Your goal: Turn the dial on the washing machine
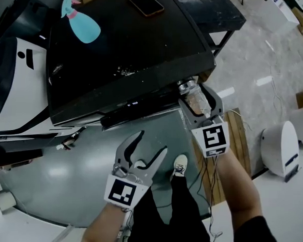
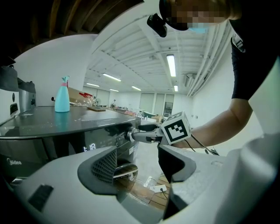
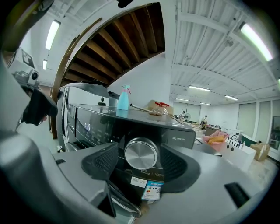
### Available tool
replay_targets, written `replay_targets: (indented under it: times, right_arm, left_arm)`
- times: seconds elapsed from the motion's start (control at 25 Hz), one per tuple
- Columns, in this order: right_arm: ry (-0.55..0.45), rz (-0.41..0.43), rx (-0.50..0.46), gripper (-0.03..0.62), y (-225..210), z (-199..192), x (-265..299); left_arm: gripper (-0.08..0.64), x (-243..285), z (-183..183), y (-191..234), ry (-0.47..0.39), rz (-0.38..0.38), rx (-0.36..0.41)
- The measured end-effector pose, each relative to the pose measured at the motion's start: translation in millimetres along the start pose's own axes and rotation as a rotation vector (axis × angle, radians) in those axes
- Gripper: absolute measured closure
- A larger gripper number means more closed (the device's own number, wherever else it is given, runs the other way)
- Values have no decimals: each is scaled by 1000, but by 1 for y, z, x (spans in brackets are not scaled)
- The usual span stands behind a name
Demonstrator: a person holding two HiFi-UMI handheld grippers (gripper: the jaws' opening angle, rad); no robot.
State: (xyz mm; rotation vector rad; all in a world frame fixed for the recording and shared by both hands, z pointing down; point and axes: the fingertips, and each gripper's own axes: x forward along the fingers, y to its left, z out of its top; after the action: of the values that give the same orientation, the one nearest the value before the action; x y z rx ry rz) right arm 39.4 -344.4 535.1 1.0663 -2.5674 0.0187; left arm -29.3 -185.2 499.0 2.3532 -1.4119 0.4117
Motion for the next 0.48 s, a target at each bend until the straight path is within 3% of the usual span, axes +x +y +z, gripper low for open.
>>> replay_targets:
  times: [0.48]
  right_arm:
    - [2, 5, -27, 310, -4, -19, 20]
  left_arm:
    - [284, 26, -12, 2, 20, -21, -20]
